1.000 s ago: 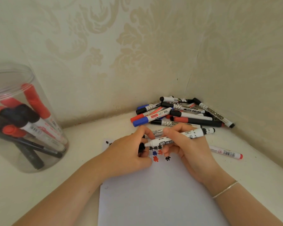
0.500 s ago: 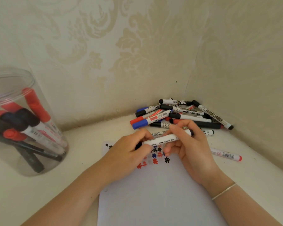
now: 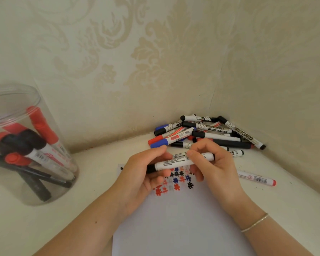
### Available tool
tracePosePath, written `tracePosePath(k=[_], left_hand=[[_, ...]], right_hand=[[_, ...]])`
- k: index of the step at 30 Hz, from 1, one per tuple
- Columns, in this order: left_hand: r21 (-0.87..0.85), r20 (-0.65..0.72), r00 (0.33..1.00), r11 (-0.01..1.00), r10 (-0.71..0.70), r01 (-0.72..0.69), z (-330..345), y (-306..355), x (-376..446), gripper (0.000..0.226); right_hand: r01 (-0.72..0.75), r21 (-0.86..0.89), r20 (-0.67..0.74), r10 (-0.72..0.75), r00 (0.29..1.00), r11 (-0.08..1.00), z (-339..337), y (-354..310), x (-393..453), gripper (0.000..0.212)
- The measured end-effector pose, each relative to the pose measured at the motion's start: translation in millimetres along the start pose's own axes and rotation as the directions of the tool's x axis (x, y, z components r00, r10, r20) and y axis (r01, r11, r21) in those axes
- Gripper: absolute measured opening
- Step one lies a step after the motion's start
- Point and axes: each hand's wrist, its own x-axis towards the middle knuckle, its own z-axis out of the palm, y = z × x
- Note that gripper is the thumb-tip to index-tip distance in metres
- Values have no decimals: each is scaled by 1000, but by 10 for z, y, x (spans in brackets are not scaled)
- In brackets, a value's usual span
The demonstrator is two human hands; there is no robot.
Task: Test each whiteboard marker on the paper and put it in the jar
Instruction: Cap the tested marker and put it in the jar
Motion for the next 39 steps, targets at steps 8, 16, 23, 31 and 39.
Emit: tracePosePath(k=[8, 16, 23, 31, 39], left_hand=[[-46, 112, 994, 999, -3, 8, -17, 45, -37, 47], [75, -12, 992, 990, 123, -122, -26, 37, 15, 43], [86, 42, 989, 986, 143, -146, -11, 226, -67, 26], [218, -196, 610, 640, 768, -737, -52, 1030, -547, 13], [783, -108, 70, 128, 992, -609, -733, 1755, -904, 14]], right_hand=[[-2, 99, 56, -3, 998, 995, 33, 30, -12, 15], [2, 94, 111, -13, 994, 996, 109, -7, -18, 26], [-141, 210, 67, 130, 989, 967, 161, -131, 118, 21], [-217, 495, 264, 92, 960, 842, 765, -995, 516, 15], [28, 278, 393, -141, 908, 960, 1745, -1610, 556, 14]])
